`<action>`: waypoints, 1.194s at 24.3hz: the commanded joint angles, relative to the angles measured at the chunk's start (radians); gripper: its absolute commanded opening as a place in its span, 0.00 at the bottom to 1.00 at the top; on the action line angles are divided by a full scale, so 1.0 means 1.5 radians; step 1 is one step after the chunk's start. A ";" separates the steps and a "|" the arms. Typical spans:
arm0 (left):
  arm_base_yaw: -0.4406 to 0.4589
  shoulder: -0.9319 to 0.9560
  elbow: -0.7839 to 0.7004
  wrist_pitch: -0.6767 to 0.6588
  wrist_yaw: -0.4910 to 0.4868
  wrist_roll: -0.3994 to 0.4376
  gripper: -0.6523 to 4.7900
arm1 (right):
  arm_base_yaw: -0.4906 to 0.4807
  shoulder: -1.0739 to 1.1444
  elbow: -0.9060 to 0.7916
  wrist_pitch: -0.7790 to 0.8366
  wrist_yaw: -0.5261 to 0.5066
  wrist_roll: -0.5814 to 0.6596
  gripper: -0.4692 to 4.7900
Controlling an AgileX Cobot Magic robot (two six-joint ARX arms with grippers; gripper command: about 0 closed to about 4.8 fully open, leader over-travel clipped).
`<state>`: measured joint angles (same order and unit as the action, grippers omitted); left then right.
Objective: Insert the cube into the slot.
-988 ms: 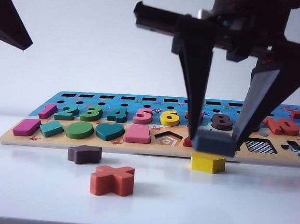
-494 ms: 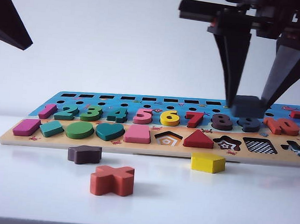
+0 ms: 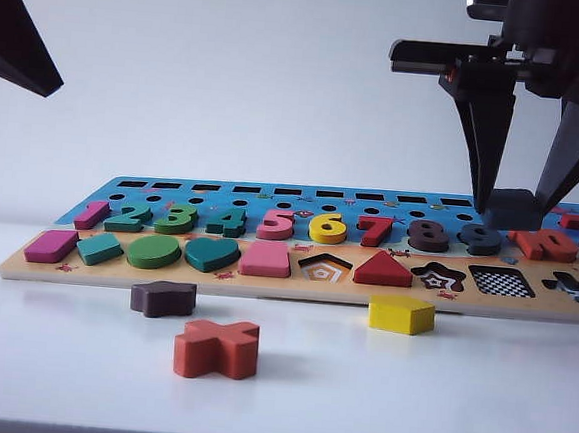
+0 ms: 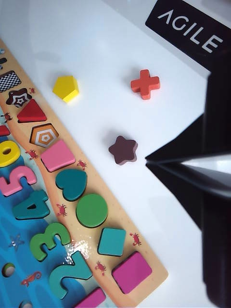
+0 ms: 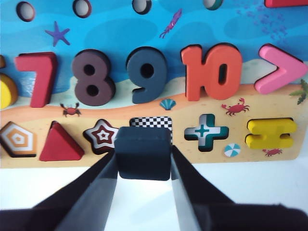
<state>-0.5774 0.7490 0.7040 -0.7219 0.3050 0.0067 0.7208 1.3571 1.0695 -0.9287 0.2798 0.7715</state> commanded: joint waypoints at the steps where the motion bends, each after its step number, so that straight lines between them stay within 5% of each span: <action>1: 0.001 0.000 0.003 0.010 -0.002 0.001 0.14 | -0.003 -0.003 -0.018 0.021 -0.005 -0.005 0.19; 29: 0.001 0.000 0.003 0.011 -0.002 0.001 0.14 | -0.019 0.001 -0.070 0.088 -0.045 -0.006 0.15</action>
<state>-0.5774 0.7490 0.7040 -0.7189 0.3050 0.0067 0.6918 1.3602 0.9619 -0.8165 0.2070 0.7654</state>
